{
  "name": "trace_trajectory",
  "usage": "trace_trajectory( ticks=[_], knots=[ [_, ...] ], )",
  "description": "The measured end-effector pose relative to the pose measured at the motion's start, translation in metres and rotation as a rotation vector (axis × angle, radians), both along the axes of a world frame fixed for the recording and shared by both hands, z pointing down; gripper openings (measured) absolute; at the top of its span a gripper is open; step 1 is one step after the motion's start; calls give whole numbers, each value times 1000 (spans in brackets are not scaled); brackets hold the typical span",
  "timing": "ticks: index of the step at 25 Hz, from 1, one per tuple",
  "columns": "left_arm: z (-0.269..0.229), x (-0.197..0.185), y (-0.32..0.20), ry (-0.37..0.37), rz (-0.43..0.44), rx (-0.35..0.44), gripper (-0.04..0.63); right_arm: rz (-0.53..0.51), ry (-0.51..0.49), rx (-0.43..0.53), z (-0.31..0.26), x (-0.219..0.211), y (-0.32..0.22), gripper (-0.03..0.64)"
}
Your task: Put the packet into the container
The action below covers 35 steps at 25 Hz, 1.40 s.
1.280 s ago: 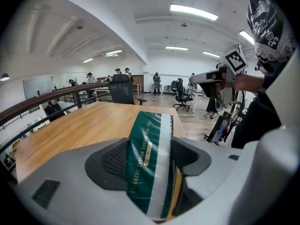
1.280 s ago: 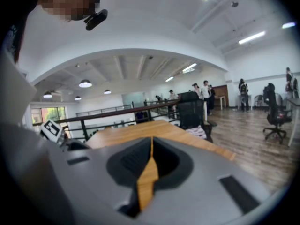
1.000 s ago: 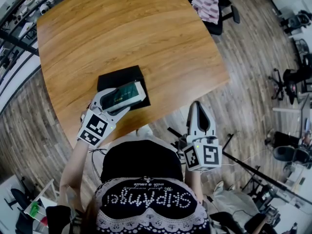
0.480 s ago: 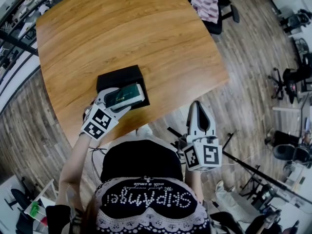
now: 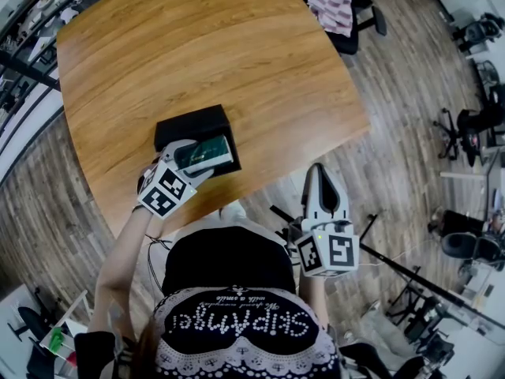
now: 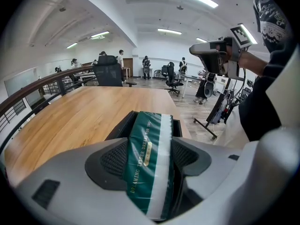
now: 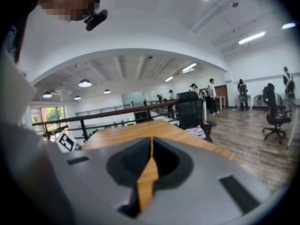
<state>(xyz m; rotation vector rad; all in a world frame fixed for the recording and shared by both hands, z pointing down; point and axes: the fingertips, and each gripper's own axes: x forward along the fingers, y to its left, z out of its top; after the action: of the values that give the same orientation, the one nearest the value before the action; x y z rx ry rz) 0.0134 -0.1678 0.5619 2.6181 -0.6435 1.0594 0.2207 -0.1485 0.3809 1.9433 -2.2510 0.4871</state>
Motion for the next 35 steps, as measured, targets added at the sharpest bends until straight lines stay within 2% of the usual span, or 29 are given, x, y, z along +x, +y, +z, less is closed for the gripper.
trace_trajectory(
  ticks=[5,17,31,35],
  knots=[
    [5,4,0,-10,9,-16,321,-2,1,-1,2,0,1,35],
    [17,15,-1,-102,36,-32,322,-7,-4,-1,2,-3,0,35],
    [13,15,-1,-94,32,-5,324,-23,-8,6,-2,-10,-1,35],
    [9,17,-2,-53,3,-32,339,-20,-7,6,-1,-9,1,35]
  ],
)
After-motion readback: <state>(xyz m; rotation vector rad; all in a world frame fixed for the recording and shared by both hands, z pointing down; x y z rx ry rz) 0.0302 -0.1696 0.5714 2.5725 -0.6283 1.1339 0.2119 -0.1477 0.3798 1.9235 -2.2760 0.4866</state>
